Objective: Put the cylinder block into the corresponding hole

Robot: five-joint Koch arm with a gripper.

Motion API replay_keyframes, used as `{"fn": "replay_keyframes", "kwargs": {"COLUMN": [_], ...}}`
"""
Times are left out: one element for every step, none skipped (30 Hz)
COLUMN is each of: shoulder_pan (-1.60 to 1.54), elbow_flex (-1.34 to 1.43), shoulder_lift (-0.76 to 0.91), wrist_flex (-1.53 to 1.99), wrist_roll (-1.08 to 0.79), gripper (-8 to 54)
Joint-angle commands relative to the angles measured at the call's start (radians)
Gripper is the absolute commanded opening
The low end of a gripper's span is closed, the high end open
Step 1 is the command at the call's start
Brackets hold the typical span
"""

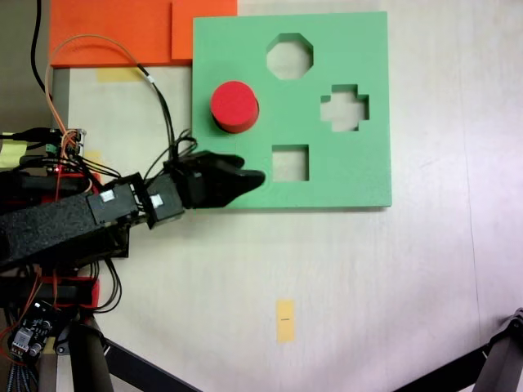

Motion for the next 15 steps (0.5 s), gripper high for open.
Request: {"fn": "replay_keyframes", "kwargs": {"shoulder_pan": [0.109,0.155,0.209,0.245,0.282,0.308,0.333,0.345,0.359,0.360,0.359,0.345,0.337,0.328,0.324], "elbow_flex": [-0.044,-0.043,-0.038,-0.031,-0.021,-0.005,0.020,0.058,0.103,0.178,0.288,0.400,0.468,0.522,0.555], "shoulder_lift": [0.072,0.072,0.072,0.072,0.072,0.072,0.072,0.072,0.072,0.072,0.071,0.071,0.071,0.071,0.069], "wrist_flex": [-0.049,-0.049,-0.051,-0.051,-0.051,-0.051,-0.052,-0.060,-0.081,-0.135,-0.235,-0.364,-0.448,-0.494,-0.503], "wrist_roll": [-0.164,-0.210,-0.270,-0.302,-0.331,-0.351,-0.380,-0.405,-0.423,-0.425,-0.443,-0.445,-0.445,-0.445,-0.446], "gripper": [36.3,36.3,36.4,36.4,36.4,36.3,36.4,36.3,36.3,36.3,35.8,34.6,34.1,33.6,33.6]}}
